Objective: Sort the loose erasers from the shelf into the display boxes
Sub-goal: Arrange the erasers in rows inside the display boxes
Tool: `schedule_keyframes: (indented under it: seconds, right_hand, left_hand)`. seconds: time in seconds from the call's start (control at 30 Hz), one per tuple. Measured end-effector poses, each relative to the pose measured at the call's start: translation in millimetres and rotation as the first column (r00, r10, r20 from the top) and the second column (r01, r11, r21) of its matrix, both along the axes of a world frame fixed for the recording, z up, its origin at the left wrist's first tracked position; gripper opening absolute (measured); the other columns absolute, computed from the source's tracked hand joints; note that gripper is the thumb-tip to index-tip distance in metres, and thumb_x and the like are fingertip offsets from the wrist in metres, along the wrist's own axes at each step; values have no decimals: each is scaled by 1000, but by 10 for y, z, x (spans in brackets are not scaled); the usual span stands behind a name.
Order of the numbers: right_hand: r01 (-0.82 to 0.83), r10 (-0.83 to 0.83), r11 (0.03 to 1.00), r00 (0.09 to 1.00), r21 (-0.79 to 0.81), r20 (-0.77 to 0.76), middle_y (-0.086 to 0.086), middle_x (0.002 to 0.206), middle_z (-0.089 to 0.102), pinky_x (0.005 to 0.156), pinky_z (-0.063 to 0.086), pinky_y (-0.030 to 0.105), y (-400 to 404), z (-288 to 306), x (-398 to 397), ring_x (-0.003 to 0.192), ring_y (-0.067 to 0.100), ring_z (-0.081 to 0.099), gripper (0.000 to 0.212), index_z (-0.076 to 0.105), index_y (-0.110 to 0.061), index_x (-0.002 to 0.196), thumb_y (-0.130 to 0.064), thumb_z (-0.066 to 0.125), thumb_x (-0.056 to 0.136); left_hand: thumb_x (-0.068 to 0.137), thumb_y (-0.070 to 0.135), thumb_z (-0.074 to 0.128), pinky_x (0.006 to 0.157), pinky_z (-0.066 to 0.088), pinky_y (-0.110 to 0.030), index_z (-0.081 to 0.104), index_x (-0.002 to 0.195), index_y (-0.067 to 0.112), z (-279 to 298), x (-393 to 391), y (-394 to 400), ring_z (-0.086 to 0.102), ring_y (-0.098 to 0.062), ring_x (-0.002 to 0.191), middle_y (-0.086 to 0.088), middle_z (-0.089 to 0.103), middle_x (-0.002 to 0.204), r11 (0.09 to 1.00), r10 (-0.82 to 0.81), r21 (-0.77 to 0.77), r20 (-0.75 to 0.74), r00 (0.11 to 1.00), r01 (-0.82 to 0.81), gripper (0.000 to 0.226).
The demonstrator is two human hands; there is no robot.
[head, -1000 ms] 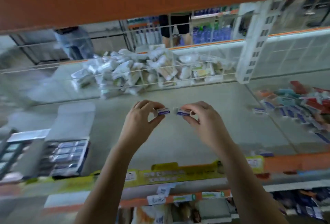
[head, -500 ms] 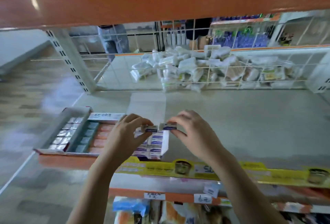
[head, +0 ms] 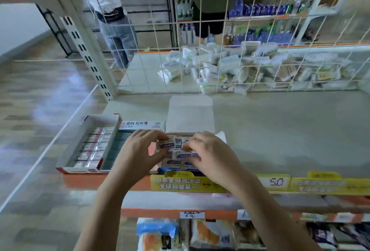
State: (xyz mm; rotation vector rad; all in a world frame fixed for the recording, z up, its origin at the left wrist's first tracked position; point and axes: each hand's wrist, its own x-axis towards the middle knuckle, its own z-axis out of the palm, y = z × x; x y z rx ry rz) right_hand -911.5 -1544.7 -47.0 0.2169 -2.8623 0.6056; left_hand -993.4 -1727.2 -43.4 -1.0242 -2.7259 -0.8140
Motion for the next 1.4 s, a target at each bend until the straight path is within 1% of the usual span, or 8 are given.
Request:
schedule_keyframes:
  seconds: [0.23, 0.5, 0.77, 0.97, 1.07, 1.17, 1.27, 1.4]
  right_hand:
    - [39, -39, 999, 999, 13, 30, 3, 103, 59, 83, 43, 30, -141, -71, -102, 101, 20, 51, 22, 65, -11, 106, -20, 63, 85]
    - [30, -30, 1000, 999, 2, 29, 5, 100, 59, 78, 40, 26, -281, -195, -140, 97, 21, 53, 23, 67, -10, 103, -23, 66, 84]
    - [73, -72, 997, 997, -19, 15, 1, 102, 55, 80, 37, 23, -310, -194, -174, 98, 18, 48, 21, 61, -14, 102, -23, 65, 84]
    - [86, -82, 995, 993, -49, 85, -4, 105, 55, 83, 38, 24, -221, -109, -166, 103, 11, 45, 29, 61, -20, 109, -38, 61, 86]
    - [172, -170, 984, 984, -41, 44, -7, 104, 58, 83, 40, 20, -49, -30, -82, 101, 8, 50, 27, 62, -22, 108, -38, 61, 86]
    - [276, -276, 961, 961, -6, 24, -8, 106, 58, 84, 36, 16, 178, 39, -1, 104, 8, 49, 24, 61, -21, 109, -32, 60, 88]
    - [395, -395, 919, 918, 13, 21, -6, 104, 56, 78, 30, 13, 366, 75, 60, 103, 9, 49, 26, 60, -18, 112, -28, 60, 88]
    - [476, -474, 880, 878, -4, 68, -6, 102, 55, 78, 33, 16, 465, 51, 124, 97, 10, 48, 31, 58, -17, 116, -30, 61, 88]
  left_hand:
    - [76, 18, 73, 74, 35, -12, 67, 94, 22, 3, -13, -26, 52, -6, 86, 19, 58, 87, 997, 7, 73, 27, 1000, -9, 19]
    - [78, 19, 72, 74, 35, -6, 67, 96, 22, 64, 7, -37, 47, 1, 87, 20, 58, 87, 991, 25, 130, 25, 999, -28, 19]
    - [78, 20, 73, 73, 37, -11, 67, 94, 24, 91, -10, -86, 48, 0, 88, 22, 59, 87, 991, 4, 131, 28, 1000, -8, 18]
    - [77, 23, 74, 73, 37, -12, 66, 94, 25, 106, -26, -42, 46, 1, 89, 32, 51, 84, 992, -56, 118, 25, 998, 52, 18]
    - [79, 34, 66, 72, 37, -14, 60, 92, 32, 123, 8, 50, 46, 4, 84, 34, 48, 81, 989, -109, 102, 40, 993, 104, 14]
    - [79, 29, 67, 78, 41, -24, 60, 95, 28, 97, 61, 179, 49, -3, 89, 27, 52, 85, 988, -152, 51, 54, 987, 149, 17]
    - [75, 29, 73, 77, 40, -28, 62, 93, 29, 8, 91, 287, 52, -12, 91, 16, 63, 93, 980, -198, -38, -33, 980, 197, 20]
    - [69, 37, 70, 73, 37, -27, 63, 85, 32, -117, 103, 359, 57, -15, 86, 14, 66, 88, 969, -223, -125, -91, 971, 211, 18]
